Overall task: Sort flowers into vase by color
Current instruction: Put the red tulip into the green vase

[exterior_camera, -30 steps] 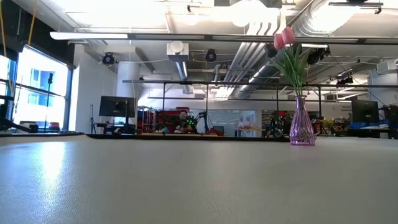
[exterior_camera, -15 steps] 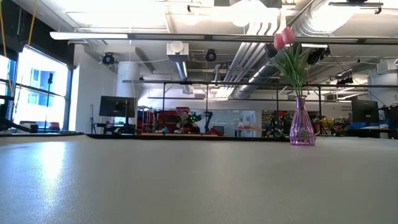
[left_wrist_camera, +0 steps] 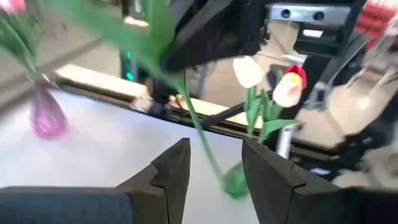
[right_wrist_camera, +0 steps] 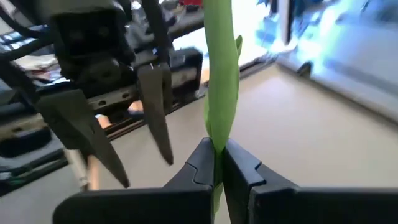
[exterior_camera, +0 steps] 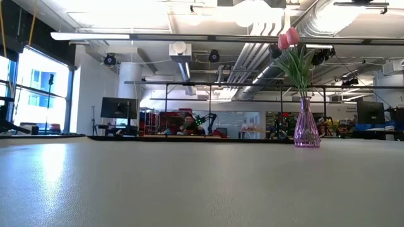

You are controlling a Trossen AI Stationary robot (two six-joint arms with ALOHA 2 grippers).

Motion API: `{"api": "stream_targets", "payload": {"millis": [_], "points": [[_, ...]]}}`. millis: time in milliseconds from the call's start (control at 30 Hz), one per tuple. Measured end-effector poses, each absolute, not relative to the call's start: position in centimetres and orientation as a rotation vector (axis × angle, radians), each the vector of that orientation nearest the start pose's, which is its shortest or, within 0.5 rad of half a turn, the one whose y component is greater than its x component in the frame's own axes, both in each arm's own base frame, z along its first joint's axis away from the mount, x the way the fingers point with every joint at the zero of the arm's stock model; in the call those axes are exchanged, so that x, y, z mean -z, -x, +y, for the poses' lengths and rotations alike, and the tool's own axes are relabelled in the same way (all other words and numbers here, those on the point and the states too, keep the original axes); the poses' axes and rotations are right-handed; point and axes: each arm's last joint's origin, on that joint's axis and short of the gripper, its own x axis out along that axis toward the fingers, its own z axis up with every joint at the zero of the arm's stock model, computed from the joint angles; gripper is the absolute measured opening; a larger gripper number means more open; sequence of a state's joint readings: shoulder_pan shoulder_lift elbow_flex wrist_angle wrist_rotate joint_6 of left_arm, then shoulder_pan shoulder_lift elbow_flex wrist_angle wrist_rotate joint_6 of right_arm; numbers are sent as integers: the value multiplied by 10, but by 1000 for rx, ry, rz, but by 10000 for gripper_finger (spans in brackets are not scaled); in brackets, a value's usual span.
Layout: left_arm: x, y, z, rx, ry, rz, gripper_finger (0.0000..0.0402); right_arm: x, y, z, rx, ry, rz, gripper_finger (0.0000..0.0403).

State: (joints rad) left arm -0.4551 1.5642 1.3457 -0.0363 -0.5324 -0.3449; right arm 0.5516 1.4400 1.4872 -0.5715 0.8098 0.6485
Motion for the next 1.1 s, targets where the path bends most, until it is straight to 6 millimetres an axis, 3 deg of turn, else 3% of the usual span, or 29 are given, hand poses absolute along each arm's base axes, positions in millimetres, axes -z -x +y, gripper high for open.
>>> {"api": "stream_targets", "payload": {"millis": [133,367,600,1000,1100], "points": [[-349,-334,-139,-69,337,227,134,-399,-254,151,414,-193,260,0],[-348,-336,-132,-83,368,234,134,-414,-215,157,481,-130,182,0],[-344,-335,-128,-170,353,252,133,-420,-164,153,377,-168,238,0],[-332,-333,-126,-236,380,298,133,-408,-96,155,201,-165,354,0],[-327,-332,-125,-266,404,300,133,-397,-78,162,169,-133,284,0]]}}
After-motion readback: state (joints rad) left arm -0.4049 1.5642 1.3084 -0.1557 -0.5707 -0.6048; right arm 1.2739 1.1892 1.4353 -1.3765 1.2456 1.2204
